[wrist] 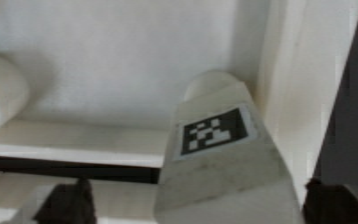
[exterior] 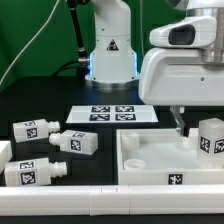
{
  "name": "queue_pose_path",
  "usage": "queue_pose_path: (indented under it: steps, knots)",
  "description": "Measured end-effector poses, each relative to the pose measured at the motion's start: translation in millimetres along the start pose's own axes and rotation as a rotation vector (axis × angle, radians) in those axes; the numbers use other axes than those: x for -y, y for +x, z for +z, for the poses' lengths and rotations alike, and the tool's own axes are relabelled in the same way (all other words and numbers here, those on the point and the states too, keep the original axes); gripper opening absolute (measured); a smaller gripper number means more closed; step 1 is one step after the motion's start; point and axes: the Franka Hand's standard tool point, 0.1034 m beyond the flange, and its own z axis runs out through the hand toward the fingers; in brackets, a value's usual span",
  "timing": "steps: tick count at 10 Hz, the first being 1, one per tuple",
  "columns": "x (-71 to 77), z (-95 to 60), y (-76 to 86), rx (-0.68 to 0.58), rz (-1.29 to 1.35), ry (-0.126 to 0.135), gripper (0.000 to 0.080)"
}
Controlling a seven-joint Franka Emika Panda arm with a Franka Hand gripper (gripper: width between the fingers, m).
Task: Assemble one leg
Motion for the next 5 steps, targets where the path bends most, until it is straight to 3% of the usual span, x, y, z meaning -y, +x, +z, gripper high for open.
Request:
queue_pose_path:
  steps: [1,2,3,5]
  knots:
    - [0.0,0.0,0.0,0.0,0.0,0.0,0.0425]
    - [0.0,0.0,0.0,0.0,0.0,0.0,0.0425]
    - [-0.1,0.0,0.0,0.0,0.003,0.0,0.0284]
    - [-0.1,0.0,0.0,0.0,0.049,0.0,0.0284]
